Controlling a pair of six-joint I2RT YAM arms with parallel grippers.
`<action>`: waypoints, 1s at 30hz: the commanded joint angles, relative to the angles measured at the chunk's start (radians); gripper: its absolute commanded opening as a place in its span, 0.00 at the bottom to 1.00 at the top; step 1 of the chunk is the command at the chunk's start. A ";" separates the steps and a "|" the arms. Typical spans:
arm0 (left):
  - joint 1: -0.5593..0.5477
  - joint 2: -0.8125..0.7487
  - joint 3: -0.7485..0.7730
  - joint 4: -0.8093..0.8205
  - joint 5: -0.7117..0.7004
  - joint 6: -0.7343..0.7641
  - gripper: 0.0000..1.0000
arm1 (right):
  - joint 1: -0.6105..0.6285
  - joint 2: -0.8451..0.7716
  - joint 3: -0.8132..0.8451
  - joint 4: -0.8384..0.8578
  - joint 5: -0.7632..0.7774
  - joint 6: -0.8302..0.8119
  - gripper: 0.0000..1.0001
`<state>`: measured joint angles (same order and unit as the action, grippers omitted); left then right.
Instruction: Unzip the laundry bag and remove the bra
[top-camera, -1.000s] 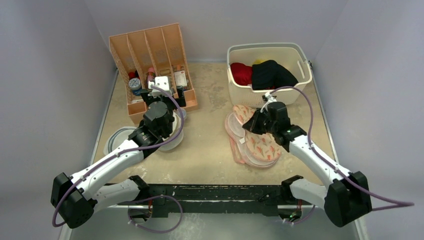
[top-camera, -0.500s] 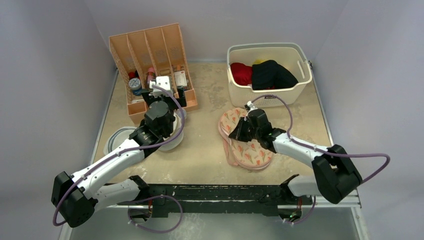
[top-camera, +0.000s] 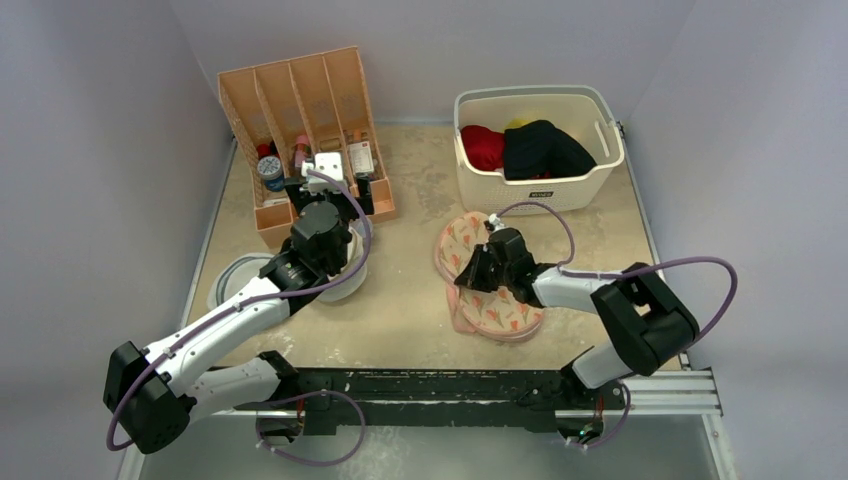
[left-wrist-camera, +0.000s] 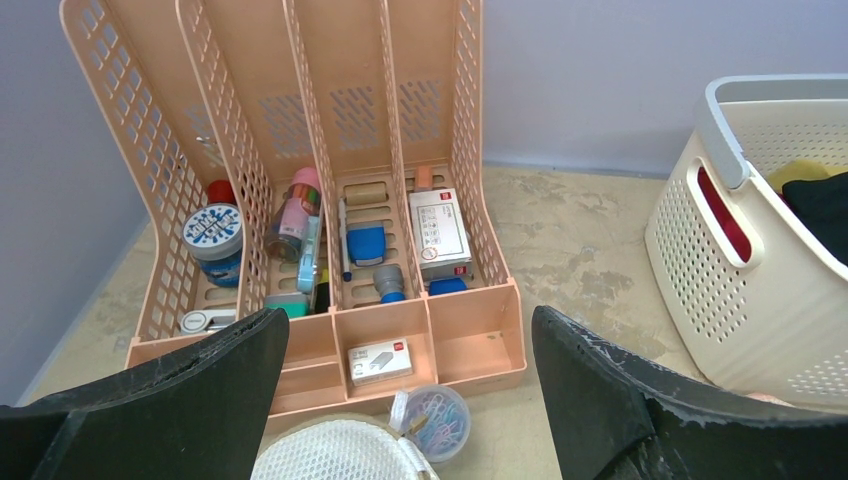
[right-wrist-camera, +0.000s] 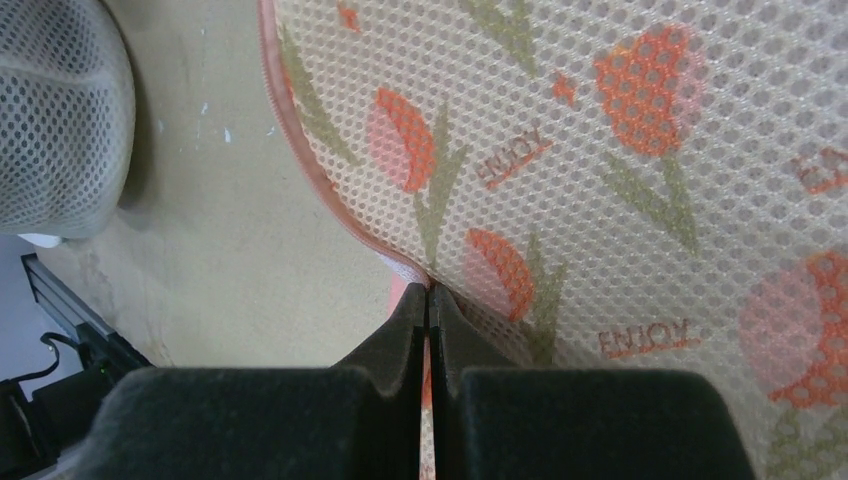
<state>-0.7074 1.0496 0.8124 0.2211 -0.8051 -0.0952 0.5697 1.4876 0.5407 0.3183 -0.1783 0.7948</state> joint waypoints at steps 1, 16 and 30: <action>0.004 0.000 0.048 0.027 0.015 -0.023 0.91 | 0.010 0.028 -0.009 0.080 -0.015 0.002 0.00; 0.004 0.007 0.049 0.026 0.015 -0.021 0.91 | 0.012 -0.197 0.122 -0.174 0.096 -0.274 0.36; 0.026 0.053 0.037 0.056 0.025 0.003 0.97 | -0.021 -0.374 0.263 -0.255 0.220 -0.562 0.99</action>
<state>-0.7059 1.0908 0.8146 0.2230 -0.7990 -0.0937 0.5751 1.1755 0.7021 0.0879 -0.0570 0.3416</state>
